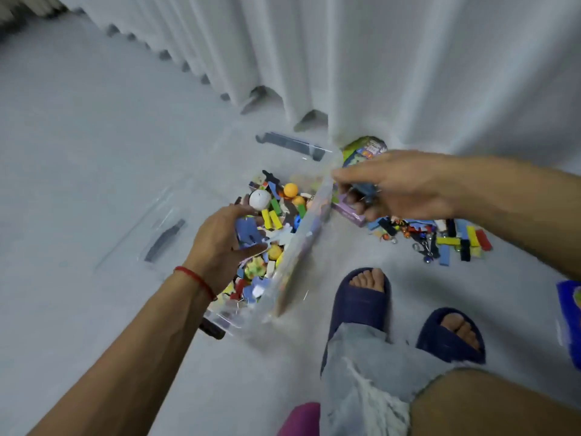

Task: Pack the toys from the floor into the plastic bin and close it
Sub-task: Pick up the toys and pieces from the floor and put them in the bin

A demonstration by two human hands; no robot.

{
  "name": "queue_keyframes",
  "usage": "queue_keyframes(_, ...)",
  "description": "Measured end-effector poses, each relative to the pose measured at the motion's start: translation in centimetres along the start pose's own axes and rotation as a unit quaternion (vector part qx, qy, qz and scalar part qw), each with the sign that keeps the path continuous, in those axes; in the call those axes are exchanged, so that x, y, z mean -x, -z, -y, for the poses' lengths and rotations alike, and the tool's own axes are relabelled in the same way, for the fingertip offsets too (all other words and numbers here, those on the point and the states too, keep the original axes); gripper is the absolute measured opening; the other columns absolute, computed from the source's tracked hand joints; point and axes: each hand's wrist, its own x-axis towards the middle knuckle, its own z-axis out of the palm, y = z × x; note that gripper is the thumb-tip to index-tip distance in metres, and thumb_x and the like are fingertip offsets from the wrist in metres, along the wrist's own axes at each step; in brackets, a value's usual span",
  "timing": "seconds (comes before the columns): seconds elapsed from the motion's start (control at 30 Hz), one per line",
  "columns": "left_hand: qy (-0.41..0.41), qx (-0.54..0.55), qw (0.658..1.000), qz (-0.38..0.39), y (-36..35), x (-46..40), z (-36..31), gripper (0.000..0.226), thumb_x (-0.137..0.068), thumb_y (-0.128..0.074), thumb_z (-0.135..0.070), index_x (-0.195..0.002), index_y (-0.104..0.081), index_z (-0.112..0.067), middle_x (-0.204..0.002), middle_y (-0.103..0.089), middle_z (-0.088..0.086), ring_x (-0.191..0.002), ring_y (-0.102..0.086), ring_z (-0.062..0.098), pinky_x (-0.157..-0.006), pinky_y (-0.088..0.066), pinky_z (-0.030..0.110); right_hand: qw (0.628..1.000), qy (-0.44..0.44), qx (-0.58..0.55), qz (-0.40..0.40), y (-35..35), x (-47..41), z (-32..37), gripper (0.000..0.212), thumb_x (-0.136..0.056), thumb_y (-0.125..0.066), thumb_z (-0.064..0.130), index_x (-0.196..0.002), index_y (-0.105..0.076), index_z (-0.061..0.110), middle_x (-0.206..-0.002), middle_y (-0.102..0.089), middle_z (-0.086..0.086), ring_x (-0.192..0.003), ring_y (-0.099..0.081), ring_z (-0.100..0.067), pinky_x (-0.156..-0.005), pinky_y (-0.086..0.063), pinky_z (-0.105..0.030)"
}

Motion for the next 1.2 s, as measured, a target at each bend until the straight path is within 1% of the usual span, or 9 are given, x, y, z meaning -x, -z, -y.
queue_keyframes(0.03, 0.012, -0.016, 1.0, -0.016, 1.2, 0.1, 0.0, 0.029, -0.086, -0.073, -0.021, -0.111, -0.06, -0.011, -0.103, -0.067, -0.002, -0.09, -0.065, -0.001, -0.079, -0.053, 0.014, 1.0, 0.0, -0.014, 0.023, -2.6, -1.3, 0.7, 0.024, -0.095, -0.065, 0.031, -0.1, -0.066, 0.007, -0.077, -0.059, -0.004, -0.066, -0.055, -0.014, -0.054, -0.055, -0.024)
queue_keyframes(0.1, 0.053, -0.027, 0.998, -0.025, 2.8, 0.2, 0.1, 0.037, -0.089, -0.062, -0.039, -0.11, -0.063, -0.008, -0.118, -0.065, 0.011, -0.104, -0.066, 0.022, -0.088, -0.056, 0.042, 0.997, -0.016, -0.048, 0.052, -7.2, -4.1, 1.0, 0.027, -0.096, -0.065, 0.028, -0.109, -0.066, 0.004, -0.086, -0.059, -0.007, -0.078, -0.058, -0.017, -0.075, -0.062, -0.032)
queue_keyframes(0.17, 0.083, -0.046, 0.995, -0.031, 4.1, 0.2, 0.1, 0.033, -0.092, -0.052, -0.044, -0.097, -0.063, -0.013, -0.107, -0.066, 0.013, -0.094, -0.064, 0.033, -0.085, -0.053, 0.044, 0.995, -0.049, -0.064, 0.052, -11.0, -6.5, 0.4, 0.026, -0.098, -0.063, 0.027, -0.112, -0.063, 0.005, -0.097, -0.06, -0.008, -0.09, -0.058, -0.021, -0.093, -0.058, -0.04)
queue_keyframes(0.3, 0.072, -0.109, 0.99, -0.061, 5.2, 0.7, 0.3, 0.036, -0.089, -0.05, -0.049, -0.104, -0.063, -0.018, -0.101, -0.062, 0.009, -0.09, -0.056, 0.029, -0.08, -0.041, 0.043, 0.997, -0.068, 0.019, 0.041, -13.6, -8.1, -0.7, 0.009, -0.095, -0.06, 0.017, -0.093, -0.057, 0.009, -0.09, -0.052, -0.009, -0.075, -0.051, -0.022, -0.084, -0.056, -0.036)
queue_keyframes(0.53, -0.163, -0.169, 0.972, -0.026, -0.5, 1.5, 1.8, 0.018, -0.091, -0.056, -0.019, -0.104, -0.069, -0.02, -0.099, -0.069, -0.004, -0.085, -0.062, 0.01, -0.076, -0.053, 0.027, 0.97, -0.052, 0.203, -0.119, 0.0, -2.9, -2.2, 0.025, -0.093, -0.065, 0.026, -0.108, -0.067, 0.007, -0.1, -0.069, -0.005, -0.084, -0.07, -0.022, -0.073, -0.061, -0.036)
queue_keyframes(0.73, -0.191, -0.243, 0.944, 0.118, -10.0, -0.4, 5.9, 0.02, -0.084, -0.059, -0.023, -0.102, -0.065, -0.02, -0.097, -0.067, -0.006, -0.086, -0.061, 0.009, -0.079, -0.052, 0.031, 0.841, -0.167, 0.435, -0.276, 13.4, 3.3, -11.0, 0.03, -0.096, -0.056, 0.031, -0.093, -0.069, 0.005, -0.089, -0.071, -0.017, -0.078, -0.069, -0.033, -0.074, -0.056, -0.042)
queue_keyframes(0.83, -0.182, -0.349, 0.904, 0.166, -13.8, -2.3, 9.2, 0.021, -0.087, -0.06, -0.018, -0.107, -0.062, -0.022, -0.108, -0.063, -0.003, -0.099, -0.06, 0.015, -0.088, -0.051, 0.034, 0.834, -0.228, 0.445, -0.231, 14.9, 3.4, -17.4, 0.029, -0.095, -0.059, 0.034, -0.117, -0.062, 0.015, -0.113, -0.066, -0.012, -0.091, -0.065, -0.028, -0.083, -0.056, -0.041)
queue_keyframes(0.93, -0.155, -0.432, 0.866, 0.199, -16.5, -4.8, 12.6, 0.029, -0.086, -0.062, -0.02, -0.115, -0.059, -0.021, -0.116, -0.06, 0.001, -0.105, -0.059, 0.021, -0.092, -0.052, 0.04, 0.843, -0.244, 0.446, -0.177, 14.9, 2.1, -22.0, 0.061, -0.09, -0.065, 0.038, -0.144, -0.042, 0.022, -0.141, -0.053, -0.012, -0.119, -0.056, -0.028, -0.098, -0.048, -0.039)
queue_keyframes(1.2, -0.19, -0.545, 0.785, 0.224, -21.2, -11.9, 18.2, 0.044, -0.085, -0.069, -0.017, -0.127, -0.059, -0.023, -0.129, -0.057, 0.004, -0.114, -0.055, 0.022, -0.094, -0.045, 0.031, 0.869, -0.098, 0.416, -0.248, 16.4, -5.5, -26.6, 0.088, -0.08, -0.077, 0.044, -0.152, -0.032, 0.025, -0.148, -0.044, -0.011, -0.129, -0.045, -0.031, -0.105, -0.042, -0.041)
